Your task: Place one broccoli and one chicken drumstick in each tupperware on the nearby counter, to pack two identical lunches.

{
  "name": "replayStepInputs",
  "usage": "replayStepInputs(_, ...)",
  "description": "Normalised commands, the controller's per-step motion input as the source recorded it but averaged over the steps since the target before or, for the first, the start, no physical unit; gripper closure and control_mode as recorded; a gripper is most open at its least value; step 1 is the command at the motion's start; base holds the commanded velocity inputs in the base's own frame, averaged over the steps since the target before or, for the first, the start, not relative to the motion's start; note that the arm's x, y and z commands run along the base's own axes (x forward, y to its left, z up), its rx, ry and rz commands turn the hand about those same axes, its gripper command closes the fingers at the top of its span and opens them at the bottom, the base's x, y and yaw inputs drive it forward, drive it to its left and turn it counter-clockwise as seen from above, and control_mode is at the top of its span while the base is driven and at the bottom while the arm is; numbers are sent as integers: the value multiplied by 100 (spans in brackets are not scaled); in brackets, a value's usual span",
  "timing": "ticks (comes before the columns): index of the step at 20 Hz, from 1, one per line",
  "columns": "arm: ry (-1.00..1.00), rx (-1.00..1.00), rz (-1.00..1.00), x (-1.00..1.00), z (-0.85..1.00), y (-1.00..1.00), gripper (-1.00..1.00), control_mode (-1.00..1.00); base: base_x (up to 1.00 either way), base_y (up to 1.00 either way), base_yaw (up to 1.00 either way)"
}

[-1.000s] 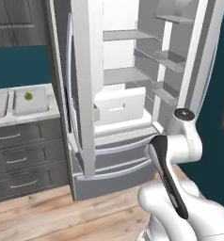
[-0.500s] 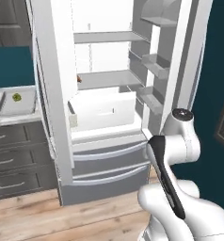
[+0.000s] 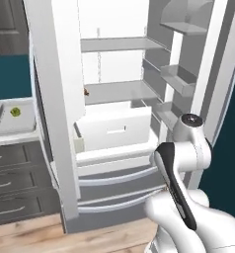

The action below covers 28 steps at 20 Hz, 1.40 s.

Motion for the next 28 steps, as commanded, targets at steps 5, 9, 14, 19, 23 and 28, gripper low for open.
replayStepInputs(5,0,0,0,0,0,0,-100,100,83,14,1)
replayStepInputs(9,0,0,0,0,0,0,-100,100,97,34,0)
replayStepInputs(14,0,0,0,0,0,0,-100,100,95,50,0)
replayStepInputs(19,0,0,0,0,0,0,-100,100,75,55,0)
replayStepInputs(23,1,0,-1,37,0,17,-100,-100,0,0,0)
replayStepInputs(28,-1,0,11,13,4,40,-100,-100,0,0,0)
